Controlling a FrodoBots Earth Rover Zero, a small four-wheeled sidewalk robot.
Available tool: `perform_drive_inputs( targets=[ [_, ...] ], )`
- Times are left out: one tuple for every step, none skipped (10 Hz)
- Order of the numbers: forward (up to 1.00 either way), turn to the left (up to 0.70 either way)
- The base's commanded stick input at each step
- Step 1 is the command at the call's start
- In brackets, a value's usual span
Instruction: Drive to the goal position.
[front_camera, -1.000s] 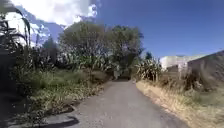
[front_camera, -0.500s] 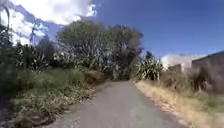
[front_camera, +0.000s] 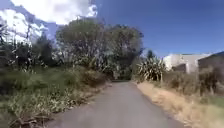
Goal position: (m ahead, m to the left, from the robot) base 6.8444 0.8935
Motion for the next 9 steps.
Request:
perform_drive_inputs(
  targets=[
    [0.85,-0.16],
    [0.85,-0.02],
    [0.85,0.0],
    [0.85,0.0],
    [0.85,0.0],
    [0.85,0.0],
    [0.85,0.0],
    [0.85,0.0],
    [0.85,0.0]
  ],
)
